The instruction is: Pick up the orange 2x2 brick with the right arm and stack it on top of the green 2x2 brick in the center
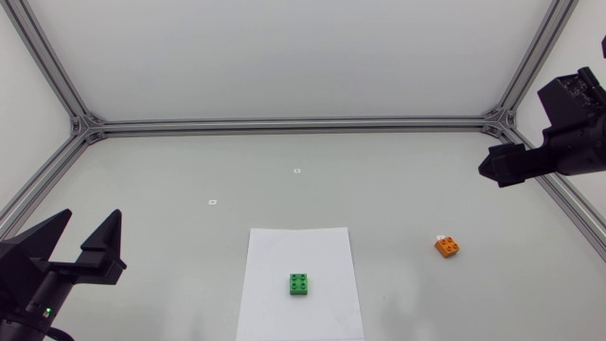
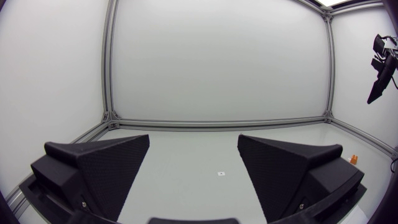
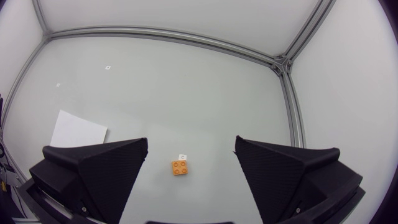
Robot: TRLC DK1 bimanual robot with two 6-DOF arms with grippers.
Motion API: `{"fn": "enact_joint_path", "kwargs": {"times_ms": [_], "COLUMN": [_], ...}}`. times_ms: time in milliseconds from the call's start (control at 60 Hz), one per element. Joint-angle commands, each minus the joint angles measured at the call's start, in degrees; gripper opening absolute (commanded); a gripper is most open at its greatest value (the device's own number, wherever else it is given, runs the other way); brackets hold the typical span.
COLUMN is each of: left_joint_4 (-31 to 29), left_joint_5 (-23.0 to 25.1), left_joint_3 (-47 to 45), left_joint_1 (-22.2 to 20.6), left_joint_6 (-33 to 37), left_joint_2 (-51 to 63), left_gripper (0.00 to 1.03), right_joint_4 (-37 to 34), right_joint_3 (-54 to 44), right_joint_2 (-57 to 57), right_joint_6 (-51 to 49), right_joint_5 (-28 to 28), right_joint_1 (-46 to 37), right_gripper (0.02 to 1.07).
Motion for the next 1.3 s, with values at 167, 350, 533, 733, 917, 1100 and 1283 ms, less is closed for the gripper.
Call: {"fn": "enact_joint_path", "kwargs": {"times_ms": [167, 350, 533, 733, 917, 1100, 1283], "left_joint_4": [-0.84, -0.84, -0.76, -0.84, -0.84, -0.84, -0.84], "left_joint_5": [0.25, 0.25, 0.25, 0.25, 0.25, 0.25, 0.25], "left_joint_3": [-2.35, -2.35, -2.35, -2.35, -2.35, -2.35, -2.35], "left_joint_1": [0.16, 0.16, 0.16, 0.16, 0.16, 0.16, 0.16], "left_joint_6": [0.73, 0.73, 0.73, 0.73, 0.73, 0.73, 0.73], "left_joint_2": [-0.45, -0.45, -0.45, -0.45, -0.45, -0.45, -0.45], "left_gripper": [0.99, 0.99, 0.99, 0.99, 0.99, 0.99, 0.99], "right_joint_4": [-5.01, -8.88, -9.84, -9.05, -5.18, -2.2, 0.44], "right_joint_3": [2.43, 2.26, 1.38, -0.64, -2.75, -3.89, -4.51], "right_joint_2": [7.67, 13.03, 16.63, 22.87, 27.0, 30.7, 33.86], "right_joint_6": [-5.88, -9.48, -10.63, -10.36, -9.57, -8.87, -8.08], "right_joint_5": [0.62, 0.62, 0.97, 1.06, 1.59, 1.85, 1.85], "right_joint_1": [-0.33, -0.59, -0.95, -1.21, -0.51, -0.24, -0.33], "right_gripper": [1.02, 1.02, 1.02, 1.02, 1.02, 1.02, 1.02]}}
